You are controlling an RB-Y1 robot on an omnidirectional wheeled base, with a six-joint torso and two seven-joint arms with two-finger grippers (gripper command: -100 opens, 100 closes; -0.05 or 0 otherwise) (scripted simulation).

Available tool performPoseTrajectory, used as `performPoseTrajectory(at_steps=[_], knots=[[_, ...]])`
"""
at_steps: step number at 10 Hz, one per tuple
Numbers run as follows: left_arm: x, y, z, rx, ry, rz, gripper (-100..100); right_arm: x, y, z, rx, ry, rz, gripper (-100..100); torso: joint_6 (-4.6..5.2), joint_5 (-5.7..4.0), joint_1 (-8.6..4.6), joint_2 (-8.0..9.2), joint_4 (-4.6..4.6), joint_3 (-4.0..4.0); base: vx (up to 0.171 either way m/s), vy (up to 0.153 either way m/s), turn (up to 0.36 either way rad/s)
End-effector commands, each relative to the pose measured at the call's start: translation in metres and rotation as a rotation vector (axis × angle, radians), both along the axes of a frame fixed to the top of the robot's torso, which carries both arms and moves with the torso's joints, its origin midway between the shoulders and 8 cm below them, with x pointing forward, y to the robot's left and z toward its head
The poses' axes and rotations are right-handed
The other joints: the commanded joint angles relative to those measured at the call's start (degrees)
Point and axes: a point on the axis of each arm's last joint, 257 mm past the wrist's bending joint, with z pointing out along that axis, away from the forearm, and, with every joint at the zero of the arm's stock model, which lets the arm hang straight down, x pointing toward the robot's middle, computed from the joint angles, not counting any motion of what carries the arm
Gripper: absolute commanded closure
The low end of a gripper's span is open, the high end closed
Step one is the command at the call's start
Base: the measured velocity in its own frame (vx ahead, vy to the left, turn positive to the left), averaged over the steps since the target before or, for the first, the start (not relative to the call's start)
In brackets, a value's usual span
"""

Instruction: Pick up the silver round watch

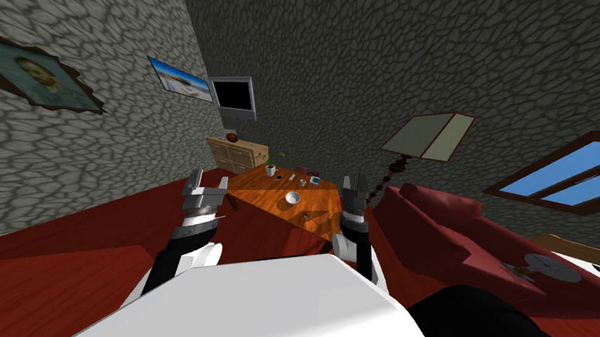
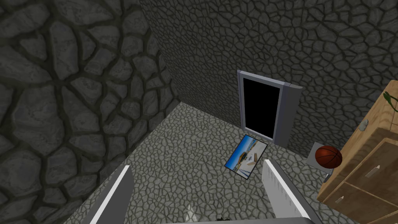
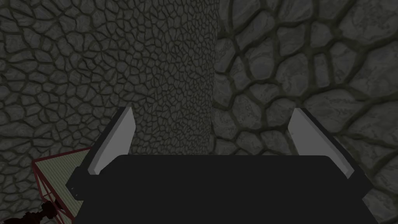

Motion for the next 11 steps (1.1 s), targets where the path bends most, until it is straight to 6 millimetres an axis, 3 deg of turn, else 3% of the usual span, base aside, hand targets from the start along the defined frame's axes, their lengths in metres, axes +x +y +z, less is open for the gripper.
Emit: performPoseTrajectory(at_steps=[1, 4, 8, 11], knots=[[0.000, 0.000, 0.000, 0.000, 0.000, 0.000, 0, 0.009, 0.002, -0.012, -0.037, 0.037, -0.007, -100, 0.00, 0.00, 0.00, 0.00, 0.00, 0.00, 0.009, 0.015, 0.087], [0.000, 0.000, 0.000, 0.000, 0.000, 0.000, 0, 0.028, 0.004, -0.042, -0.112, 0.120, -0.032, -100, -0.01, 0.02, 0.08, -0.08, -0.02, -0.05, 0.019, 0.026, 0.112], [0.000, 0.000, 0.000, 0.000, 0.000, 0.000, 0, 0.057, 0.002, -0.101, -0.251, 0.270, -0.092, -100, -0.02, 0.03, 0.16, -0.14, -0.03, -0.08, 0.030, 0.040, 0.159], [0.000, 0.000, 0.000, 0.000, 0.000, 0.000, 0, 0.066, -0.001, -0.127, -0.289, 0.332, -0.110, -100, -0.01, 0.02, 0.08, -0.09, -0.02, -0.05, 0.020, 0.020, 0.087]])
